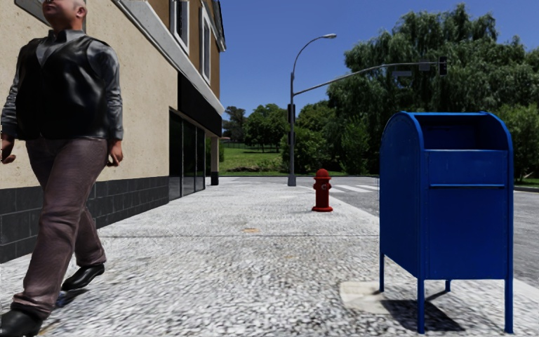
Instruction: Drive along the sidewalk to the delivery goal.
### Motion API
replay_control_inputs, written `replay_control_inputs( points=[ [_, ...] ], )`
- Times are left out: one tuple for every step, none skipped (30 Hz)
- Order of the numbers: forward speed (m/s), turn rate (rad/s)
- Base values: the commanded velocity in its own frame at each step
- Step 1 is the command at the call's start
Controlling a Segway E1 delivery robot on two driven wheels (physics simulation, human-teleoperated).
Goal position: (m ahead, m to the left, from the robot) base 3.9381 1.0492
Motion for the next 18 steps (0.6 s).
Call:
replay_control_inputs(
  points=[
    [0.92,0.00],
    [0.92,0.00],
    [0.92,0.00],
    [0.92,0.00],
    [0.92,0.00],
    [0.92,0.00],
    [0.92,0.00],
    [0.92,0.00],
    [0.92,0.00],
    [0.92,0.00],
    [0.92,0.00],
    [0.92,0.00],
    [0.92,0.00],
    [0.92,0.00],
    [0.92,0.01],
    [0.92,0.13],
    [0.93,0.21],
    [0.93,0.21]
  ],
)
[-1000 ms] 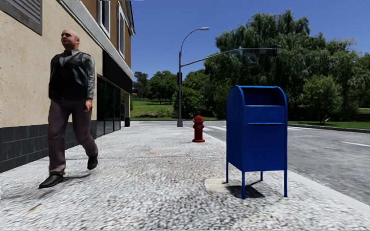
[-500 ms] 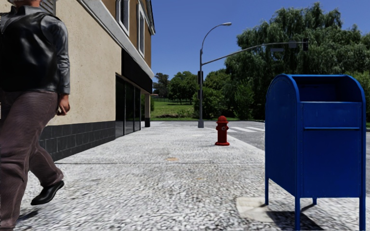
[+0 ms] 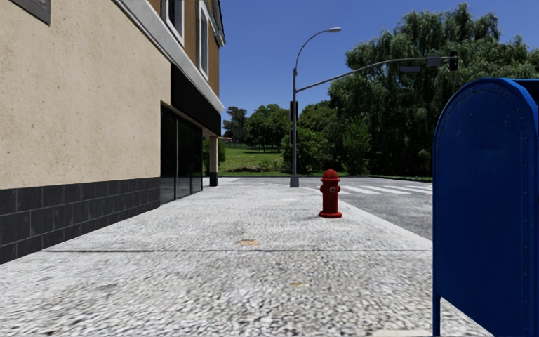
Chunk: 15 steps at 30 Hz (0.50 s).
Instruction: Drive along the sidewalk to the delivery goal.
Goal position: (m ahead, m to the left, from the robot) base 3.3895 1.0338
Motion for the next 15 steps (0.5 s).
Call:
replay_control_inputs(
  points=[
    [0.93,0.28],
    [0.95,0.34],
    [1.01,0.35],
    [1.01,0.35],
    [1.17,0.35],
    [1.29,0.36],
    [1.31,0.36],
    [1.31,0.36],
    [1.32,0.36],
    [1.32,0.36],
    [1.32,0.36],
    [1.32,0.36],
    [1.32,0.37],
    [1.32,0.38],
    [1.32,0.38]
  ],
)
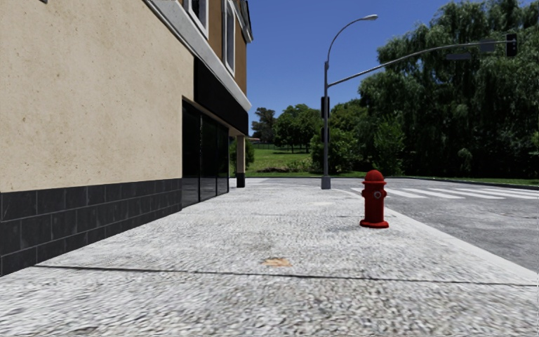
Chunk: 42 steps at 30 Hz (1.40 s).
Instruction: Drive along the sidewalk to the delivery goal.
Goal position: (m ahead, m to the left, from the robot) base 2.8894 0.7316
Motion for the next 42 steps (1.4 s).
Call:
replay_control_inputs(
  points=[
    [1.32,0.38],
    [1.34,0.38],
    [1.38,0.38],
    [1.48,0.38],
    [1.54,0.38],
    [1.54,0.38],
    [1.59,0.38],
    [1.62,0.38],
    [1.63,0.38],
    [1.63,0.38],
    [1.63,0.38],
    [1.63,0.38],
    [1.63,0.38],
    [1.63,0.38],
    [1.63,0.38],
    [1.63,0.38],
    [1.63,0.37],
    [1.63,0.25],
    [1.63,0.25],
    [1.63,0.00],
    [1.63,0.00],
    [1.63,0.00],
    [1.63,0.00],
    [1.63,0.00],
    [1.63,0.00],
    [1.63,0.00],
    [1.63,0.00],
    [1.63,0.00],
    [1.63,0.00],
    [1.63,0.00],
    [1.63,0.00],
    [1.63,0.00],
    [1.63,0.00],
    [1.63,0.00],
    [1.63,0.00],
    [1.63,0.00],
    [1.63,0.00],
    [1.63,0.00],
    [1.63,0.00],
    [1.63,0.00],
    [1.63,0.00],
    [1.63,0.00]
  ],
)
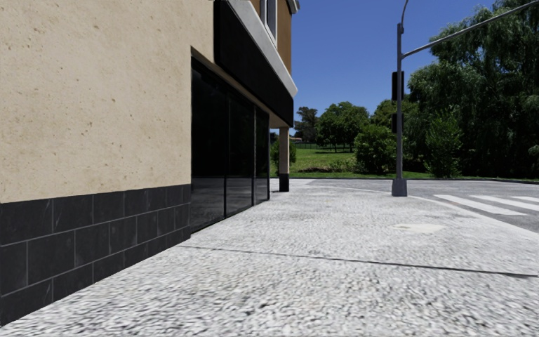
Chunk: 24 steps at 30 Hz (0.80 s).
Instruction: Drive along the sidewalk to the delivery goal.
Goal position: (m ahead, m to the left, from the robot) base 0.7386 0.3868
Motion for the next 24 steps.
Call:
replay_control_inputs(
  points=[
    [1.63,0.00],
    [1.63,0.00],
    [1.63,0.00],
    [1.63,0.00],
    [1.63,0.00],
    [1.64,0.00],
    [1.64,0.00],
    [1.64,0.00],
    [1.64,0.00],
    [1.64,0.00],
    [1.64,0.00],
    [1.64,0.00],
    [1.64,0.00],
    [1.58,0.00],
    [1.58,0.00],
    [1.50,0.00],
    [1.39,0.00],
    [1.30,0.00],
    [1.12,0.00],
    [1.12,0.00],
    [0.97,0.00],
    [0.77,0.00],
    [0.02,0.00],
    [0.02,0.00]
  ],
)
